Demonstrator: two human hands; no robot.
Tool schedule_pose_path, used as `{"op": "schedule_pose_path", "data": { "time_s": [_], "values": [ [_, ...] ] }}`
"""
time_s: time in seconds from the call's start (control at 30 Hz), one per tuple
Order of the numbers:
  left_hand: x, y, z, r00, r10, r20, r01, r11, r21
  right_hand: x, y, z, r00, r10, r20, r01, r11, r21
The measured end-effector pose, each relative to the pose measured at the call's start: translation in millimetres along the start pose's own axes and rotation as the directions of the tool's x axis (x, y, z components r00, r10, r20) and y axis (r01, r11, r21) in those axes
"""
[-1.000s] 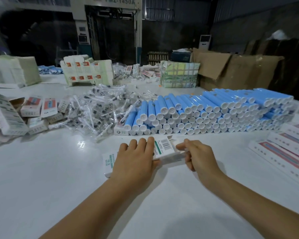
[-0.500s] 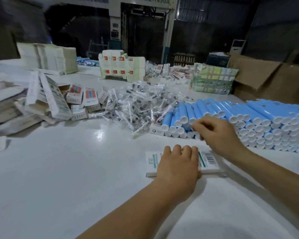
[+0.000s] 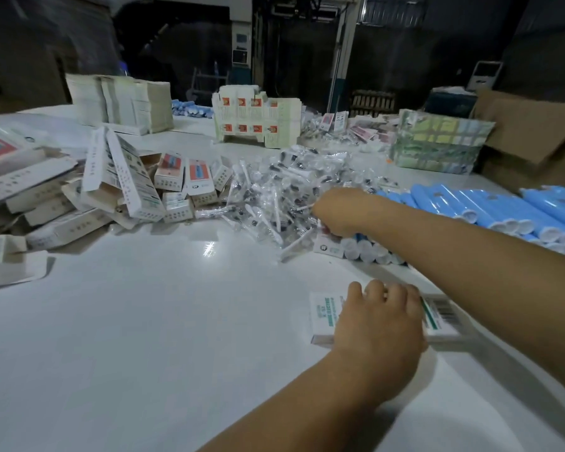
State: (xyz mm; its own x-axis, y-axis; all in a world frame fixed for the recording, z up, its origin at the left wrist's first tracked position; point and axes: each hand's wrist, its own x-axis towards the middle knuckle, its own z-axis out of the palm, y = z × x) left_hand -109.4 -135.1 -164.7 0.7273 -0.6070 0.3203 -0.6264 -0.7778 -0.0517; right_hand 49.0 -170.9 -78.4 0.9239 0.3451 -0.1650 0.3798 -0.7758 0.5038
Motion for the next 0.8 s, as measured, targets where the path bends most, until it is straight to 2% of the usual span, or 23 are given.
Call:
{"op": "schedule_pose_path", "data": {
  "time_s": [0.1, 0.17, 0.23, 0.3, 0.33, 0.4, 0.43, 0.47, 0.53, 0.57, 0.6, 0.63, 0.7, 0.8],
  "values": [
    [0, 0, 1, 1.0, 0.002, 0.003, -0.002, 1.0, 0.015, -6, -5, -5, 0.999, -0.039, -0.004, 0.039, 0.994, -0.104],
    [-2, -1, 1, 1.0, 0.006, 0.009, -0.006, 1.0, 0.008, -17, -4, -7, 0.991, -0.098, -0.095, 0.081, 0.983, -0.164],
    [-2, -2, 0, 1.0, 0.008, 0.023, -0.008, 1.0, 0.006, -36, 4, -8, 0.964, -0.127, -0.235, 0.103, 0.988, -0.111],
    [-2, -3, -1, 1.0, 0.0, 0.029, 0.0, 1.0, 0.011, -65, 16, -5, 0.903, -0.059, -0.425, 0.116, 0.987, 0.111],
    [-1, -4, -1, 1.0, -0.007, 0.023, 0.007, 1.0, 0.013, -83, 24, -1, 0.844, 0.015, -0.536, 0.149, 0.954, 0.261],
    [-1, -5, 1, 1.0, -0.02, 0.005, 0.02, 1.0, 0.019, -124, 39, 14, 0.678, 0.255, -0.69, 0.238, 0.812, 0.533],
    [-1, -5, 2, 1.0, -0.03, -0.006, 0.031, 0.999, 0.019, -145, 45, 27, 0.588, 0.425, -0.688, 0.287, 0.685, 0.67],
    [-1, -5, 3, 0.999, -0.046, -0.018, 0.046, 0.999, 0.015, -165, 49, 41, 0.518, 0.609, -0.6, 0.342, 0.495, 0.799],
    [1, -7, 6, 0.995, -0.083, -0.046, 0.084, 0.997, 0.002, -197, 50, 74, 0.444, 0.859, -0.254, 0.446, 0.034, 0.894],
    [2, -7, 7, 0.993, -0.1, -0.06, 0.1, 0.995, 0.0, -209, 47, 90, 0.436, 0.897, -0.078, 0.468, -0.152, 0.871],
    [3, -7, 7, 0.991, -0.112, -0.068, 0.112, 0.994, 0.004, -218, 44, 104, 0.437, 0.897, 0.066, 0.469, -0.29, 0.834],
    [4, -6, 8, 0.99, -0.118, -0.072, 0.119, 0.993, 0.011, -223, 40, 116, 0.441, 0.88, 0.177, 0.464, -0.392, 0.794],
    [4, -5, 8, 0.989, -0.126, -0.082, 0.128, 0.991, 0.027, -225, 35, 127, 0.452, 0.841, 0.298, 0.475, -0.509, 0.717],
    [2, -2, 5, 0.985, -0.124, -0.117, 0.131, 0.99, 0.054, -217, 26, 126, 0.449, 0.839, 0.309, 0.443, -0.509, 0.738]
  ]
}}
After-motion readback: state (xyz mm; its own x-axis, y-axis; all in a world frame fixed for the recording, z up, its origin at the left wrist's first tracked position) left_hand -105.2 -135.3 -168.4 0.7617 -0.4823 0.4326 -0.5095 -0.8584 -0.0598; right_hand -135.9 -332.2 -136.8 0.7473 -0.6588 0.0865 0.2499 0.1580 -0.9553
